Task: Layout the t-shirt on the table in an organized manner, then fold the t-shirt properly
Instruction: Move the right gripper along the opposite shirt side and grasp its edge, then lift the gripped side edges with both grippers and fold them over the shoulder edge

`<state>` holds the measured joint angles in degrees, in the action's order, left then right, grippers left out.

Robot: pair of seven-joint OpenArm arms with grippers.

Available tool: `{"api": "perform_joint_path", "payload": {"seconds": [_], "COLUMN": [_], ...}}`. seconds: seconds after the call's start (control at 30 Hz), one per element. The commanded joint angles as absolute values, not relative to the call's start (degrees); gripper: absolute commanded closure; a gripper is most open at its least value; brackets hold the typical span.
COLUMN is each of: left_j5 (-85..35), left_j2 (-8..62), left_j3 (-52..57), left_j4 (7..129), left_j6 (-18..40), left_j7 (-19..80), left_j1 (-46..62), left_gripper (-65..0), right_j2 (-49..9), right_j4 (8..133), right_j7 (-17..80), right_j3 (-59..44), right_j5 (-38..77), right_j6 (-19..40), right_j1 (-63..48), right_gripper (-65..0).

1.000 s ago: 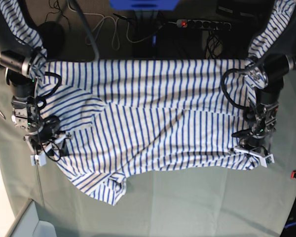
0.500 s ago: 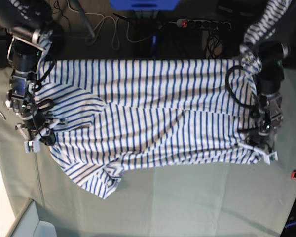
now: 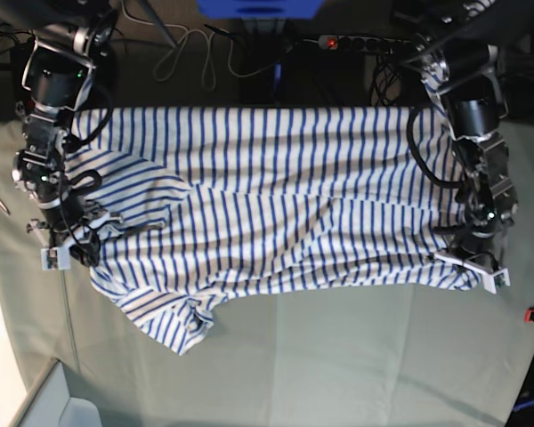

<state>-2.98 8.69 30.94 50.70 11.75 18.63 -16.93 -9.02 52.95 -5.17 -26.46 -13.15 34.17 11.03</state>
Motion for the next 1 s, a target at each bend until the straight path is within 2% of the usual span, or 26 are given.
{"api": "perform_joint_path", "payload": {"seconds": [0.0, 0.07, 0.13, 0.27, 0.33, 0.37, 0.43, 0.67, 0.9, 0.97], "left_j5": [-3.4, -3.1, -3.0, -3.1, -3.5, -3.6, -3.6, -3.1, -3.0, -3.0], "left_j2": [10.2, 10.3, 10.3, 10.3, 10.3, 10.3, 10.6, 10.9, 11.6, 11.7], "left_j3": [31.1, 31.1, 31.1, 31.1, 31.1, 31.2, 31.2, 31.2, 31.1, 31.1], "left_j4": [50.9, 49.4, 48.0, 45.7, 45.7, 45.7, 45.7, 41.5, 26.6, 25.1], "left_j6": [11.4, 11.4, 11.1, 11.2, 11.3, 11.3, 11.3, 11.3, 10.8, 11.2], "left_j7": [17.0, 17.1, 17.4, 19.1, 18.8, 18.6, 18.6, 18.2, 7.4, 6.3], "left_j1": [-18.3, -18.8, -19.7, -21.0, -21.1, -21.1, -21.2, -24.4, -28.2, -28.2], "left_gripper": [-0.1, -0.9, -6.4, -32.5, -43.5, -47.9, -52.4, -52.7, -52.7, -50.9], "right_j2": [-10.0, -9.9, -9.9, -9.8, -9.8, -9.7, -9.7, -9.7, -9.9, -10.0], "right_j4": [53.8, 53.9, 53.9, 53.8, 53.8, 53.8, 53.8, 53.8, 51.3, 51.3], "right_j7": [-6.5, -6.5, -6.5, -6.5, -6.5, -6.5, -6.5, -6.5, -6.5, -6.5], "right_j3": [-26.6, -26.6, -26.6, -26.6, -26.6, -26.6, -26.6, -26.5, -26.5, -26.5], "right_j5": [-12.4, -12.4, -12.4, -12.4, -12.4, -12.4, -12.4, -12.4, -12.4, -12.4], "right_j6": [34.9, 34.9, 34.9, 34.9, 34.9, 34.9, 34.9, 34.9, 34.9, 34.9], "right_j1": [11.8, 11.8, 11.8, 11.8, 11.8, 11.9, 12.1, 12.6, 13.8, 13.8], "right_gripper": [0.0, 0.0, 0.0, 0.0, 0.0, 0.0, 0.0, 0.0, 0.0, 0.0]}}
